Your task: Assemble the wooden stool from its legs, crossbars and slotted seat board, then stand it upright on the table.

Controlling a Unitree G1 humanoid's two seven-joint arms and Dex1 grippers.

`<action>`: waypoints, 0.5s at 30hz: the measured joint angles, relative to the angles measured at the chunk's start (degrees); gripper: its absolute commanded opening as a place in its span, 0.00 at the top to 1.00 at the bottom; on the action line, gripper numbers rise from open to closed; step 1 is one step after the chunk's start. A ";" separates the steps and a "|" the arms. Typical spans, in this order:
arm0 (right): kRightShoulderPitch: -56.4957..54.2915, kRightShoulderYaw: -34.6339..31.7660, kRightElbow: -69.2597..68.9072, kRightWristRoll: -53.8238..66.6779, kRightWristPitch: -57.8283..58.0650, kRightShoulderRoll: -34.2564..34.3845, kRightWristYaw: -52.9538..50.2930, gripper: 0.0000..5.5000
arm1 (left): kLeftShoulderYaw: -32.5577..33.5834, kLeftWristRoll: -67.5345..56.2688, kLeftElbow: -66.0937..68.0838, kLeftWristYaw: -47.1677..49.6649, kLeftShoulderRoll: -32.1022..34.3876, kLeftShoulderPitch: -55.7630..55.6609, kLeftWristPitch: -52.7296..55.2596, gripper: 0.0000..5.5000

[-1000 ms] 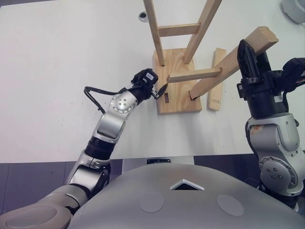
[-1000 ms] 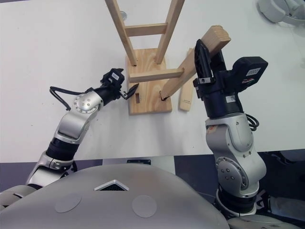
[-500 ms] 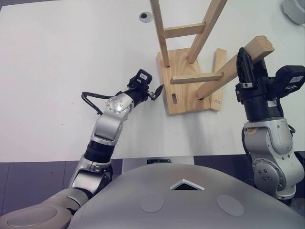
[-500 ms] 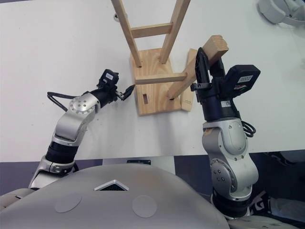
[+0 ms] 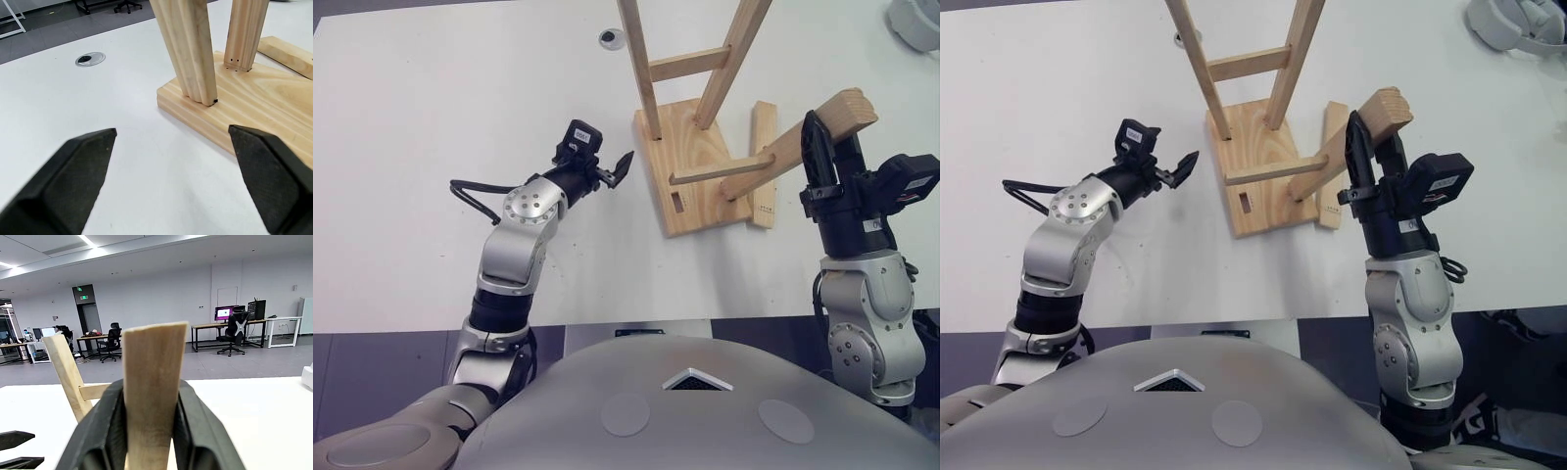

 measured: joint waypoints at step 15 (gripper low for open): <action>-4.58 -1.25 -0.83 5.95 16.18 -5.99 -3.44 0.67 | -0.02 -0.01 -1.51 0.68 -0.58 -0.05 0.04 0.23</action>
